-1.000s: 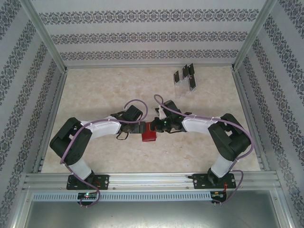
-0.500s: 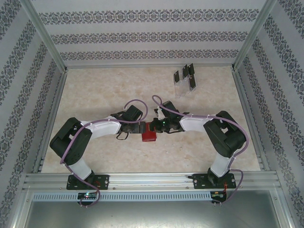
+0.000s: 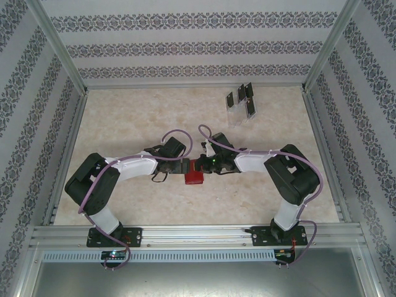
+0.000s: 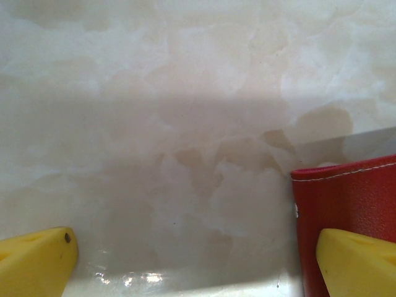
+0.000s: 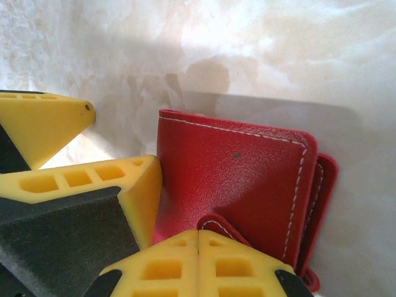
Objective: Put the credit cards into the card holder
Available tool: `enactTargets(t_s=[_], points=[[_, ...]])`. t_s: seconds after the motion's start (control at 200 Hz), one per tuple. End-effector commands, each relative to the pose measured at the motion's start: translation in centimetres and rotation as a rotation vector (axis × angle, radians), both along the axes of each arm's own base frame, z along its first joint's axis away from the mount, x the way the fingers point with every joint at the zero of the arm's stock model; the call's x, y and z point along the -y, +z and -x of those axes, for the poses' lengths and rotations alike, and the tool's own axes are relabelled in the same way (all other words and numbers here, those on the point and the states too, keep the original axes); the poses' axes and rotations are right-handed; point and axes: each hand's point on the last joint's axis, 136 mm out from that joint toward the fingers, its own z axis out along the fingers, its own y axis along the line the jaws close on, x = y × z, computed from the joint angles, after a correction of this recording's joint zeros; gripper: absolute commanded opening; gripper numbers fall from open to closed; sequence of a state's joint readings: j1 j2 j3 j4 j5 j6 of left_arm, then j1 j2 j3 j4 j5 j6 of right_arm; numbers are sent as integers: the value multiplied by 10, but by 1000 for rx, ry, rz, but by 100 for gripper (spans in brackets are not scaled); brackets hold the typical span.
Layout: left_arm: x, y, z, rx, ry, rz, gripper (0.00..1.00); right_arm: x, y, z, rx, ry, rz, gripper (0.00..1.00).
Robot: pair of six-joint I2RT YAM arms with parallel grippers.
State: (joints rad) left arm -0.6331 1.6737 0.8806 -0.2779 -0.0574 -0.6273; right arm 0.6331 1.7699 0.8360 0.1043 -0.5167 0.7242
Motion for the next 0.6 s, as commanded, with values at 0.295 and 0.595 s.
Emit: enactTargets(t_s=[0.295, 0.595], points=[[1, -24, 13, -74, -40, -9, 100, -3, 26, 8, 14, 10, -26, 0], [1, -25, 13, -75, -40, -10, 100, -6, 23, 14, 0, 28, -22, 0]])
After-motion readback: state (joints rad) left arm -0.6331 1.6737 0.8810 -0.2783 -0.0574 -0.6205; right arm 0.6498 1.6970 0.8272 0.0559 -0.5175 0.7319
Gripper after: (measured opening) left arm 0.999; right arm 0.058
